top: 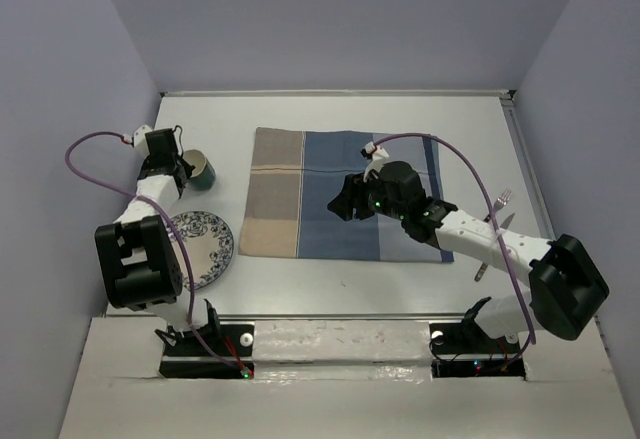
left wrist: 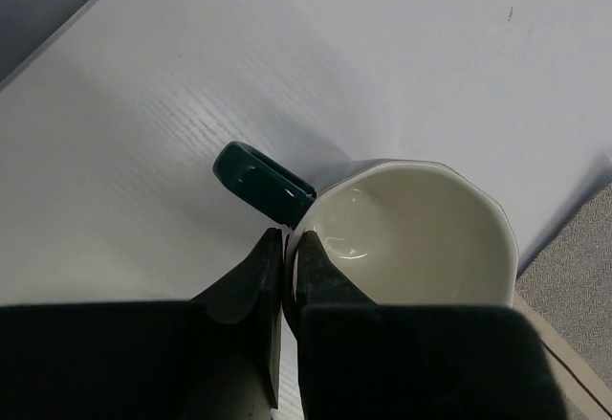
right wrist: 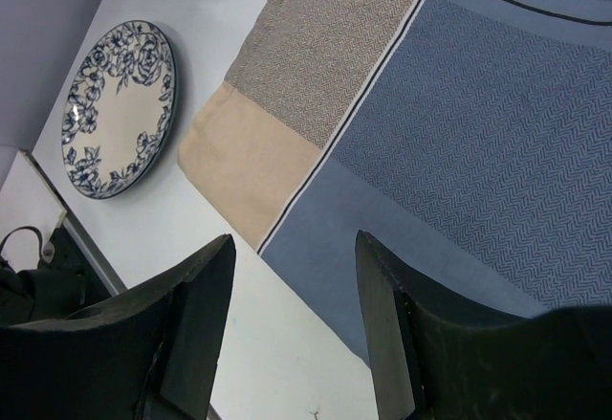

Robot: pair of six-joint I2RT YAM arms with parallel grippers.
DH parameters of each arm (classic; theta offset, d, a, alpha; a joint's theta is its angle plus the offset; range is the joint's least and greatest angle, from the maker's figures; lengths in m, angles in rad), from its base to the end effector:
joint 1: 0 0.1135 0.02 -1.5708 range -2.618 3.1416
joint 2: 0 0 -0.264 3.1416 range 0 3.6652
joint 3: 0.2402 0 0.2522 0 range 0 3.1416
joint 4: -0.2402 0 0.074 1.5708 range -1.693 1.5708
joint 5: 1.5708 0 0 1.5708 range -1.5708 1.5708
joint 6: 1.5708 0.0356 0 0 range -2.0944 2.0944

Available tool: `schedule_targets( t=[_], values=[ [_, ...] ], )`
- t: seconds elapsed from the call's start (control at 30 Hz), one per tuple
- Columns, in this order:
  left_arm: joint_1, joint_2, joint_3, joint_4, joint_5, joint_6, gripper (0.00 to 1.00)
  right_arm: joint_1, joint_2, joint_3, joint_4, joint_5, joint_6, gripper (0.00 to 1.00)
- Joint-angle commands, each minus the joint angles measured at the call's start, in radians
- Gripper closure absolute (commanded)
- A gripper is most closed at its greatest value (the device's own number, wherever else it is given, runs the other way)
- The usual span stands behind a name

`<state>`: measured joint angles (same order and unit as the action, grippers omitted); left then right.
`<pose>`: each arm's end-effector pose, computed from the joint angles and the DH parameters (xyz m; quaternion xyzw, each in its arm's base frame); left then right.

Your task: Set the dinner table for one person

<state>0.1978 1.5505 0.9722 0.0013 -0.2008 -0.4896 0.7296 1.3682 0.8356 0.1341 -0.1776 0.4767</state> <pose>0.3357 0.0745 0.2344 -0.3397 0.8074 0.0182 0.4821 0.2261 0.2106 0.2571 -0.1533 0.8170 0.3734 0.4119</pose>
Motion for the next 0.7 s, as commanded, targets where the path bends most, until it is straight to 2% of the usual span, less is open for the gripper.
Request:
schedule_targets(
  t=[0.0,0.13,0.23,0.3,0.37,0.53,0.63,0.67],
  values=[
    [-0.012,-0.144,0.108,0.025,-0.005,0.039,1.00,0.004,-0.007,0.049,-0.007,0.030,-0.050,0.41],
    [-0.081,-0.224,0.213,0.000,-0.022,0.100,1.00,0.004,-0.049,0.063,-0.037,0.100,-0.076,0.41],
    [-0.251,-0.221,0.334,-0.063,-0.029,0.129,1.00,0.004,-0.102,0.076,-0.106,0.232,-0.101,0.41],
    [-0.323,-0.204,0.367,-0.076,-0.022,0.131,1.00,-0.018,-0.148,0.086,-0.151,0.297,-0.104,0.41],
    [-0.421,-0.162,0.414,-0.075,-0.002,0.111,1.00,-0.074,-0.188,0.088,-0.215,0.371,-0.105,0.43],
    [-0.630,-0.006,0.565,-0.066,0.015,0.086,1.00,-0.246,-0.353,0.117,-0.306,0.403,-0.108,0.44],
    [-0.747,0.147,0.727,-0.079,0.023,0.082,1.00,-0.312,-0.409,0.184,-0.373,0.470,-0.128,0.45],
    [-0.773,0.234,0.831,-0.090,0.023,0.082,1.00,-0.323,-0.431,0.195,-0.383,0.487,-0.131,0.46]
  ],
)
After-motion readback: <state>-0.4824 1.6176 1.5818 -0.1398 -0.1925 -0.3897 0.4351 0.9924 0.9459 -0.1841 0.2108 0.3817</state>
